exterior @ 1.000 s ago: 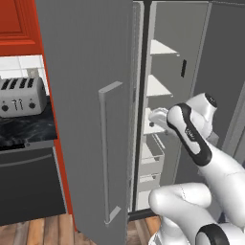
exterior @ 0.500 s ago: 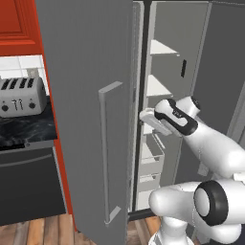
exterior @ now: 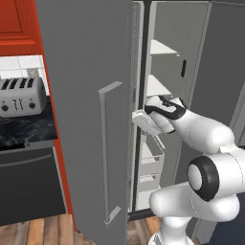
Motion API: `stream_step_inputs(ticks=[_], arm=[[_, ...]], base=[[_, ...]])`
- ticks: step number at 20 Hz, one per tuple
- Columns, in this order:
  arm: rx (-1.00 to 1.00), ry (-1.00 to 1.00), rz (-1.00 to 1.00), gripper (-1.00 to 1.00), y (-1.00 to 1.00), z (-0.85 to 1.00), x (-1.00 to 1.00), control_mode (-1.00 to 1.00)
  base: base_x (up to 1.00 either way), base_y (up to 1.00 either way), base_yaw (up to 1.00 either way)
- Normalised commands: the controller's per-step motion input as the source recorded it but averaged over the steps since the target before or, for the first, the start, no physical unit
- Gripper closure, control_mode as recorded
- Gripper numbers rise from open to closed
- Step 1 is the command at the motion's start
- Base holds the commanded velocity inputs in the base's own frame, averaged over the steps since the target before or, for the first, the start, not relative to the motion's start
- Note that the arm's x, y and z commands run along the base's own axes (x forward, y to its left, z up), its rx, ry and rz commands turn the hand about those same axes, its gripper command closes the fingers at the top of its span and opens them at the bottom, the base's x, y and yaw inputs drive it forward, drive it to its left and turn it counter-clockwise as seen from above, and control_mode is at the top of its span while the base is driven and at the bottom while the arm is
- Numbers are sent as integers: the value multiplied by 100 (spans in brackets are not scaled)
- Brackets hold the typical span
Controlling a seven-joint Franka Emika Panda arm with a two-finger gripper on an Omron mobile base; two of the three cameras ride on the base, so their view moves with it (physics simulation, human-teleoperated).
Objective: Open the fridge, grab two sodas, and place both sodas inside the bowl with ice on the dining counter.
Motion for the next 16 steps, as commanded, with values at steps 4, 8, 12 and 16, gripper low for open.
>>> stream_step_inputs(ticks=[4, 8, 12, 16], arm=[[1, 1, 12, -100, 48, -12, 3, -100], [0, 2, 12, -100, 52, -11, 0, -100], [1, 2, 12, -100, 51, -10, 0, -100], [0, 0, 13, -100, 52, -6, 0, -100]], base=[[0, 0, 0], [0, 0, 0], [0, 0, 0], [0, 0, 0]])
